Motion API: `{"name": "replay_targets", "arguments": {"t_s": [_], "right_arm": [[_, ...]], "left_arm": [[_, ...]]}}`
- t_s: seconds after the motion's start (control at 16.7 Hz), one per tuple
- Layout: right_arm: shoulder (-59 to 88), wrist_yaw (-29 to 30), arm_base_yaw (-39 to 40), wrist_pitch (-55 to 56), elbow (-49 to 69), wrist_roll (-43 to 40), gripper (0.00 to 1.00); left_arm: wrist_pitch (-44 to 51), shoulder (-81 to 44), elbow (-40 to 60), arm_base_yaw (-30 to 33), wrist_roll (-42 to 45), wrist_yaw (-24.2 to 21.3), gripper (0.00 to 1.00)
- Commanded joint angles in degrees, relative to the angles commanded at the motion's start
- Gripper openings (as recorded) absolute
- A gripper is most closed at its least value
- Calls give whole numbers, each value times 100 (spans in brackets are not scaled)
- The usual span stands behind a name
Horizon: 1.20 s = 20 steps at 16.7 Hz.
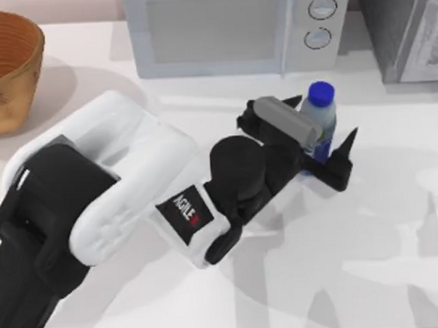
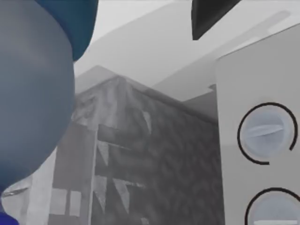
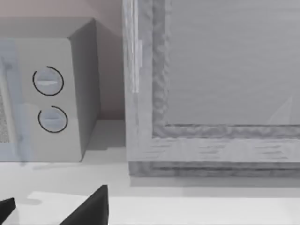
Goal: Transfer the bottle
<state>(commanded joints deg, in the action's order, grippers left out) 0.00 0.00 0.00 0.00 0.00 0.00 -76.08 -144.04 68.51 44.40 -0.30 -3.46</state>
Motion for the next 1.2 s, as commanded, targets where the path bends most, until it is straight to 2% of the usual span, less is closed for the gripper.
{"name": "replay_targets", "arguments": {"t_s": [0.78,1.2], "right_arm": [[0,0,0,0,0,0,100],[0,0,0,0,0,0,100]], "left_arm": [[0,0,0,0,0,0,2],[0,0,0,0,0,0,0]]}}
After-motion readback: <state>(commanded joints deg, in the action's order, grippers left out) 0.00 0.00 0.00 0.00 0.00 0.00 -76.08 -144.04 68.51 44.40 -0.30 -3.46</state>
